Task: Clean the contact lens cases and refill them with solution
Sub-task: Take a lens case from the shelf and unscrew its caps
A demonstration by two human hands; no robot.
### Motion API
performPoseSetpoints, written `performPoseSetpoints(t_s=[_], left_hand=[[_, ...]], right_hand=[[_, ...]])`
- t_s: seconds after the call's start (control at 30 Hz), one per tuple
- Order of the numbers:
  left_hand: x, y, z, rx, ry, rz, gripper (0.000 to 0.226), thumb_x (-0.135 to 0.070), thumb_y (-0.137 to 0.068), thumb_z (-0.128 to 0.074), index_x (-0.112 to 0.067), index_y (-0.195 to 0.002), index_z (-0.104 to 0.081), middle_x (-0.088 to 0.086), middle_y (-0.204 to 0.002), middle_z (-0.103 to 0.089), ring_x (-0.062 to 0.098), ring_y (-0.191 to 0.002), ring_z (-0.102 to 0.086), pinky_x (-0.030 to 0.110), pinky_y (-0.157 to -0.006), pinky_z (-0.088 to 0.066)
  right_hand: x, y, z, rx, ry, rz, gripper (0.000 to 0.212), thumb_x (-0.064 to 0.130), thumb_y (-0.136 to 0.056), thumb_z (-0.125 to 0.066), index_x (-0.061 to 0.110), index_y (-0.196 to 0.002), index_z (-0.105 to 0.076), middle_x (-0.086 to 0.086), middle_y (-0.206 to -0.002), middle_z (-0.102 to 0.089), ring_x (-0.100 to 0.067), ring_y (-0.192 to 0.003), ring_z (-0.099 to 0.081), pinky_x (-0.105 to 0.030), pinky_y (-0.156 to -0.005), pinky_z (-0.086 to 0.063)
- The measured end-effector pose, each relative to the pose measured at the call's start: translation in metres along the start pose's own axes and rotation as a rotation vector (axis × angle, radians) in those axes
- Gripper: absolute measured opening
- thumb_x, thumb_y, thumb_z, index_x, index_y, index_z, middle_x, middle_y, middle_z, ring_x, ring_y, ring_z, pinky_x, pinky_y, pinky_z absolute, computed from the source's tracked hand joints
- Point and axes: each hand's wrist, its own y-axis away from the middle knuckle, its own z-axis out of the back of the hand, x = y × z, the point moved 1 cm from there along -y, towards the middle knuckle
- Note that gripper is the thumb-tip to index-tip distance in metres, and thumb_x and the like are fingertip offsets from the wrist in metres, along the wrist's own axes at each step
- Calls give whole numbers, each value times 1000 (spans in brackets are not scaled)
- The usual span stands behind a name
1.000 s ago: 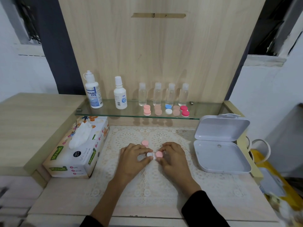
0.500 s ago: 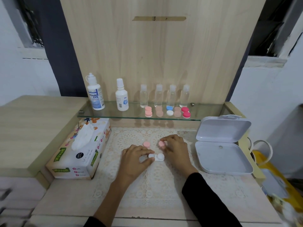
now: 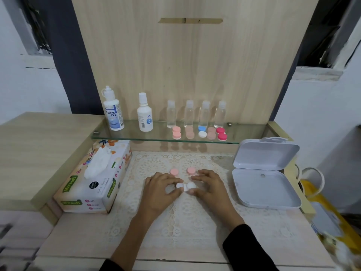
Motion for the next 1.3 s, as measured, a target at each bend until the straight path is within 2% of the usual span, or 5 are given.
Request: performPoseSetpoints(t_s=[0.3, 0.5, 0.67, 1.13, 1.3], left_hand=[[-3, 4, 3, -54, -88, 9, 58, -61, -70, -47, -29, -116, -64, -16, -110, -58, 7, -104, -51, 23, -88, -32], [-2, 9, 1, 18, -122, 69, 82, -67, -72, -34, -18, -136, -48, -6, -138, -48, 12, -127, -42, 24, -104, -28], [-1, 21, -7, 131, -175, 62, 94, -69, -76, -9, -12, -149, -25, 0, -156, -23, 10, -144, -15, 21, -115, 0], [-3, 22, 0, 60, -41, 96, 85, -69, -77, -22, -17, -142, -41, -4, -151, -34, 8, -141, -23, 20, -114, -7], [-3, 23, 0, 37, -20, 105, 63, -54, -89, -47, -16, -139, -46, -4, -150, -37, 9, -140, -26, 24, -116, -13]], right_hand=[[5, 3, 4, 3, 137, 57, 26, 31, -72, -82, 31, -97, -75, 13, -118, -54, 0, -116, -40, -6, -88, -26], [4, 4, 5, 4, 151, 62, 26, 31, -71, -83, 31, -97, -76, 13, -116, -55, -1, -115, -41, -3, -88, -24], [4, 5, 5, -1, 147, 66, 27, 29, -71, -83, 28, -97, -76, 11, -116, -56, 1, -114, -40, 1, -88, -22], [32, 10, 40, -128, 103, 111, 23, 24, -74, -83, 21, -96, -75, 7, -113, -63, -7, -106, -55, -6, -86, -33], [31, 22, 90, -269, 106, 124, 20, 20, -73, -83, 18, -90, -72, 4, -103, -67, -8, -98, -60, -1, -81, -36]])
